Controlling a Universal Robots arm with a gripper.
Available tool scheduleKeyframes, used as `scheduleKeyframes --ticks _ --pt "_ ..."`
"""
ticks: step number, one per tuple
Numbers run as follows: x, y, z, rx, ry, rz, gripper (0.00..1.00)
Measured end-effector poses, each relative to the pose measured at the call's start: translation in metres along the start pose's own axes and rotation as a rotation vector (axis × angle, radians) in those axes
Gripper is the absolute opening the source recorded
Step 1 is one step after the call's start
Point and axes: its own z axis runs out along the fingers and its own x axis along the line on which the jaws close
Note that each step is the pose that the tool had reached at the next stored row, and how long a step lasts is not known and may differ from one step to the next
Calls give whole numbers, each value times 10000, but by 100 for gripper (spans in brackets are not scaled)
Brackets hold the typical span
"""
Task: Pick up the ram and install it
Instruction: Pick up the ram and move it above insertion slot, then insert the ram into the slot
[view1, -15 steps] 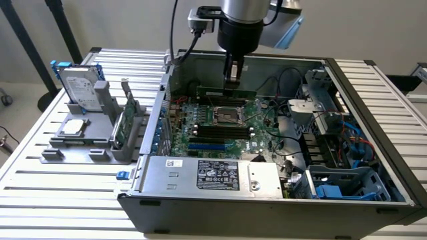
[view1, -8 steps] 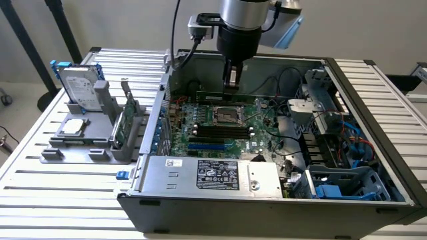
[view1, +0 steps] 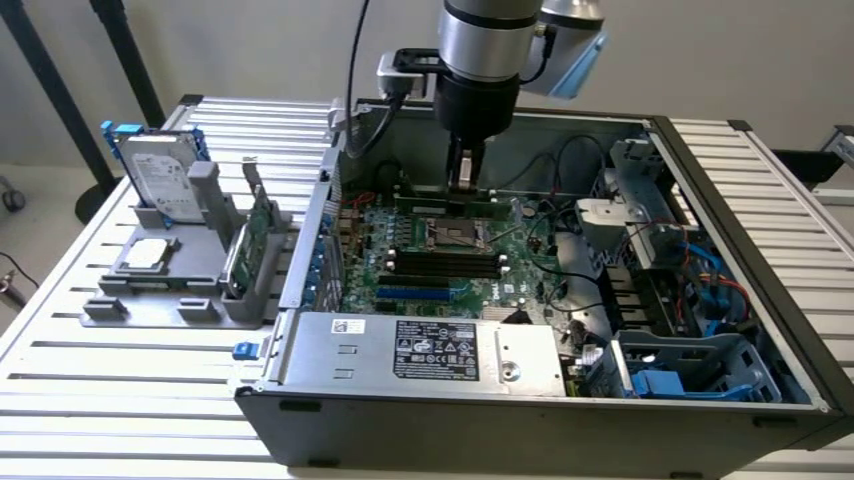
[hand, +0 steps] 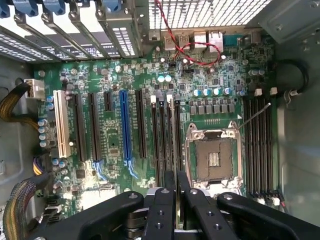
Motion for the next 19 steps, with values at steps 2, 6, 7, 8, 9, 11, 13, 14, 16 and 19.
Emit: scheduleKeyframes --ticks 2,6,7,8,9,11,13,14,16,19 --pt "1 -1 18 29 -3 -2 14" --pt "1 0 18 30 -4 -1 14" --pt "1 0 18 30 -4 -1 14" --pt "1 0 18 30 -3 -1 14" --pt "1 0 18 30 -4 -1 14" --pt "1 0 18 30 -4 -1 14" --pt "1 0 18 30 -3 -1 14" --pt "1 -1 20 30 -2 -1 14" --pt "2 -1 36 32 -7 -2 14" --pt "6 -2 86 30 -1 0 14"
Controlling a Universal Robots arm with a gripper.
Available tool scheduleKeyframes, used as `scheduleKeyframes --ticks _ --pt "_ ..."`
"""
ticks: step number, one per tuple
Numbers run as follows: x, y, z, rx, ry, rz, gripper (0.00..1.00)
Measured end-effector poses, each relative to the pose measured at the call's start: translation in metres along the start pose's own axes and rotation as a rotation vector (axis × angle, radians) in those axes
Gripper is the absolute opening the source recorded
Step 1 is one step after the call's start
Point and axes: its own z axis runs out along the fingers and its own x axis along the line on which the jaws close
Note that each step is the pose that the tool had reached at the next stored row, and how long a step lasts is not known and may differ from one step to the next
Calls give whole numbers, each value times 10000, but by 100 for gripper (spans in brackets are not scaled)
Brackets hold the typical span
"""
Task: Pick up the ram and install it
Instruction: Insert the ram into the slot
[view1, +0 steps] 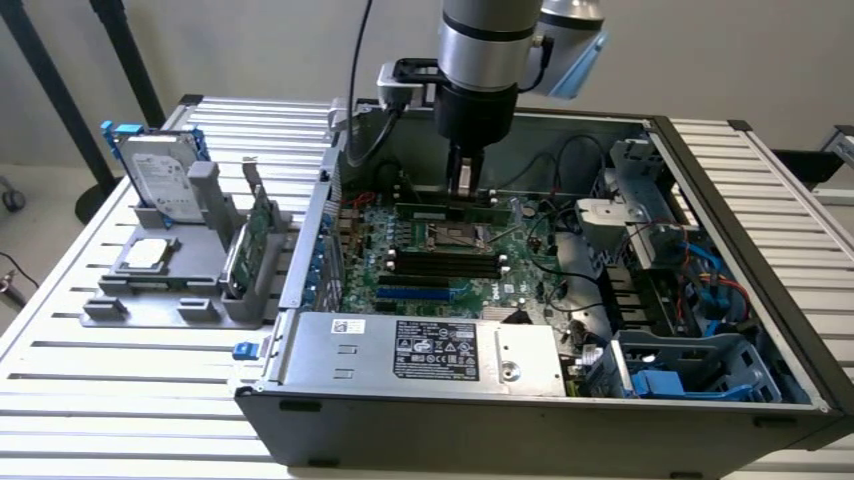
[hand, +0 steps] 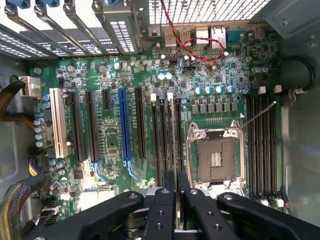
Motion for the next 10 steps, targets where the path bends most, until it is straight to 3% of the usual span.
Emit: scheduleKeyframes --ticks 10 --pt "39 -7 171 4 45 0 14"
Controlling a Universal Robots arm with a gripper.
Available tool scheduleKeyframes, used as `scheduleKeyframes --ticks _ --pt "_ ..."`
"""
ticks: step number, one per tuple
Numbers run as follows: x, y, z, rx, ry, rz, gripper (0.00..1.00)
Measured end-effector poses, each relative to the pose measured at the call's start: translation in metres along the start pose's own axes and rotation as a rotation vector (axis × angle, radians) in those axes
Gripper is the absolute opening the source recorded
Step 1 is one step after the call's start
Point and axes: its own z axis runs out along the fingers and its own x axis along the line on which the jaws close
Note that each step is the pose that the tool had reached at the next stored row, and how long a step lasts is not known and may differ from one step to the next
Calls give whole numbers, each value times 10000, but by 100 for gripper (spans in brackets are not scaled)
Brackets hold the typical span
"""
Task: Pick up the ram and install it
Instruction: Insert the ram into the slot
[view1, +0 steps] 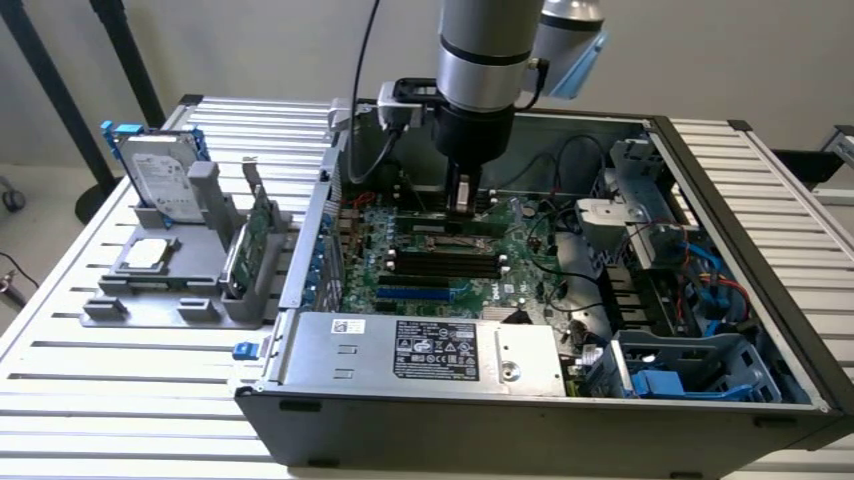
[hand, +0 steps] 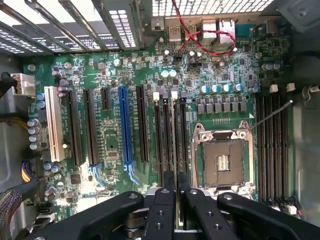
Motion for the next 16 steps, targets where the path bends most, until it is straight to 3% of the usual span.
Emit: scheduleKeyframes --ticks 16 --pt "75 -11 207 18 193 3 14"
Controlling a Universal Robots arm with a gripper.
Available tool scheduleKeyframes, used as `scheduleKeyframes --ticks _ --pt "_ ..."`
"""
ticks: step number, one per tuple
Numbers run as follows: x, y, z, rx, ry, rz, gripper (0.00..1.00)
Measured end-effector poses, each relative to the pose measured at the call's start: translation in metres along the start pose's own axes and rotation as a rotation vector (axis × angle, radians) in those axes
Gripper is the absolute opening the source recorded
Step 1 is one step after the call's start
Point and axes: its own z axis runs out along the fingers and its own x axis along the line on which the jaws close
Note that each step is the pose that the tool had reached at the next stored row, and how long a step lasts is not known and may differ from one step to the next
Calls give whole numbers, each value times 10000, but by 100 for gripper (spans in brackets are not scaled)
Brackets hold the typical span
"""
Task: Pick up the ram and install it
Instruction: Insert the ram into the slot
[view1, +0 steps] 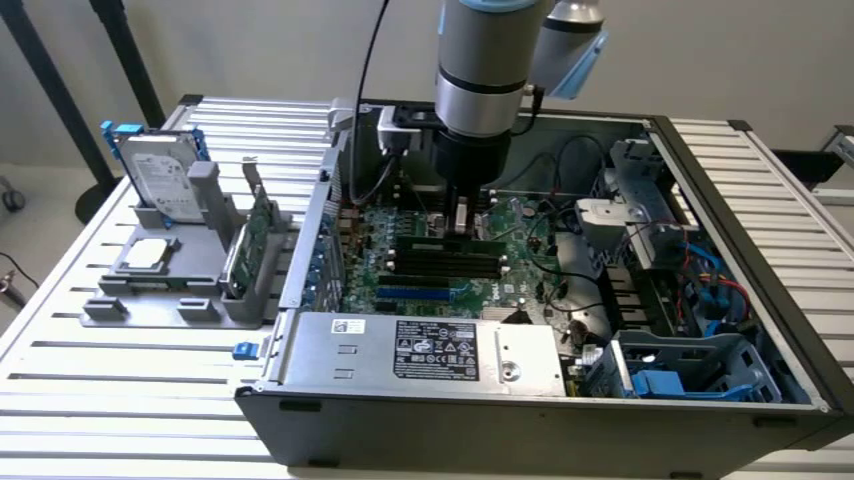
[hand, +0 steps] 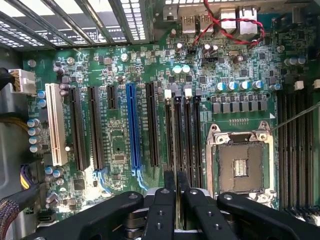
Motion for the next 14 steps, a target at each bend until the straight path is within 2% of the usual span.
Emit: scheduleKeyframes --ticks 8,14 --pt "2 3 112 4 50 -49 14" --pt "3 3 136 2 64 -75 14"
